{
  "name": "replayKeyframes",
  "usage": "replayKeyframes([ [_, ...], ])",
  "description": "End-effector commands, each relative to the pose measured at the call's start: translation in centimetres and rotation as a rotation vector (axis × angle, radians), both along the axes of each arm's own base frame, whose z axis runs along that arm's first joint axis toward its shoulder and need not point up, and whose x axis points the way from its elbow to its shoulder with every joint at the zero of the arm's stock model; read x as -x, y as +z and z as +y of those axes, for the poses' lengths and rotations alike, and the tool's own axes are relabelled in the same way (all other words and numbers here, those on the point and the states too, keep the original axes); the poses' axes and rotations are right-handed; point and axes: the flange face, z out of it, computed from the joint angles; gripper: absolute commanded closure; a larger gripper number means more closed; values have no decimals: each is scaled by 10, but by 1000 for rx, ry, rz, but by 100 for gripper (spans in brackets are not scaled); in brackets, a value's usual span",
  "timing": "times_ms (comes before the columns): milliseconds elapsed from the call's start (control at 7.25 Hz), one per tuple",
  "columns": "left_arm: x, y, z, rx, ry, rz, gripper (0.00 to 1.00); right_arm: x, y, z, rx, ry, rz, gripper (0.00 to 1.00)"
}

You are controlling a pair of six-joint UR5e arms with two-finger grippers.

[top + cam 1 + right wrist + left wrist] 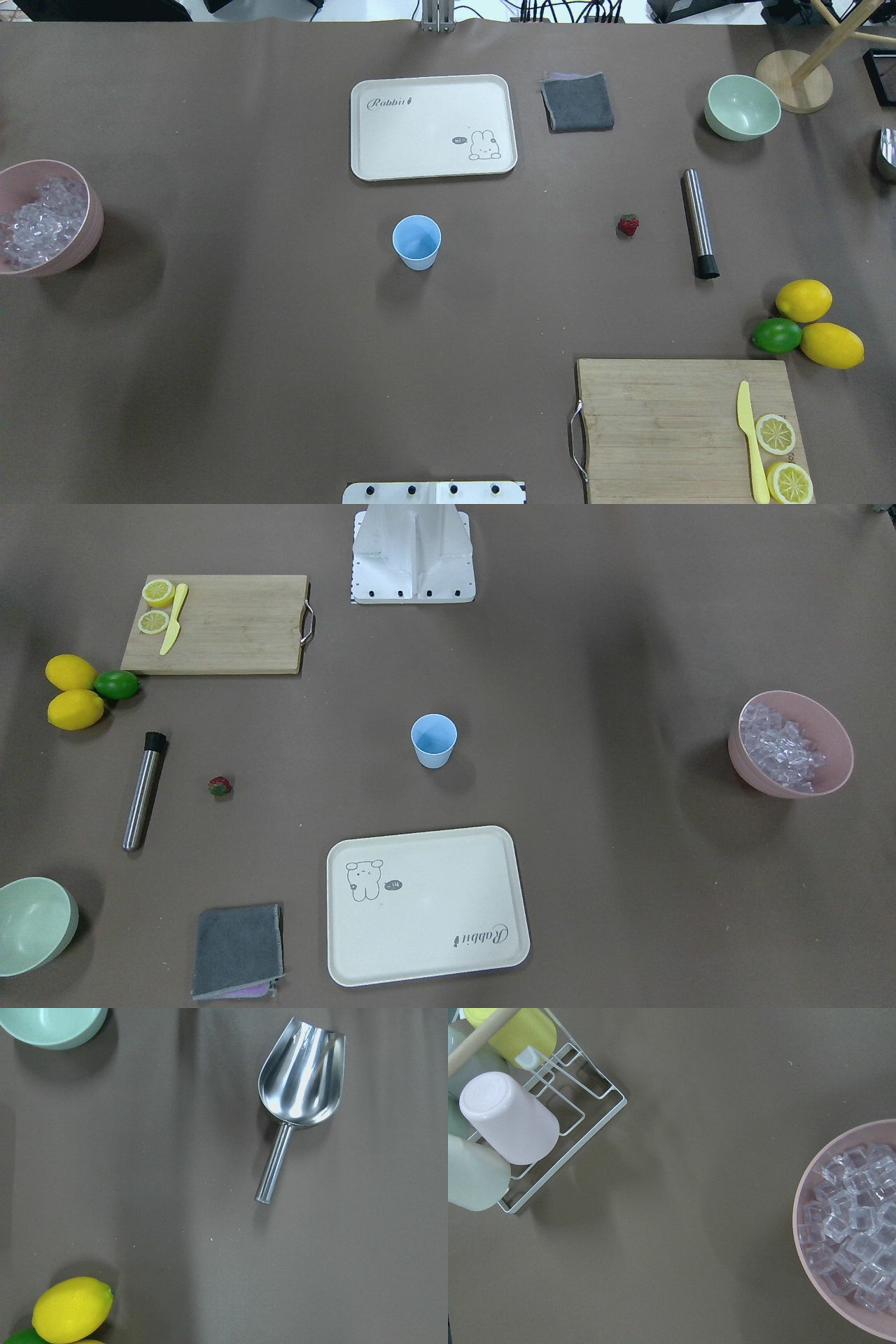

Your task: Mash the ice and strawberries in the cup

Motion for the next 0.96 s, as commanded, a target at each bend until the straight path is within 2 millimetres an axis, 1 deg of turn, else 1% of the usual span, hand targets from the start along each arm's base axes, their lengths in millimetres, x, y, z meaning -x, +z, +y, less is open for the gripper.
replayKeyframes([
  [0,0,0,1,0,-1,2,2,0,-2,-1,-5,0,2,0],
  [827,-1,1,0,5,-2,2,2,-1,-5,-5,-12,0,7,0],
])
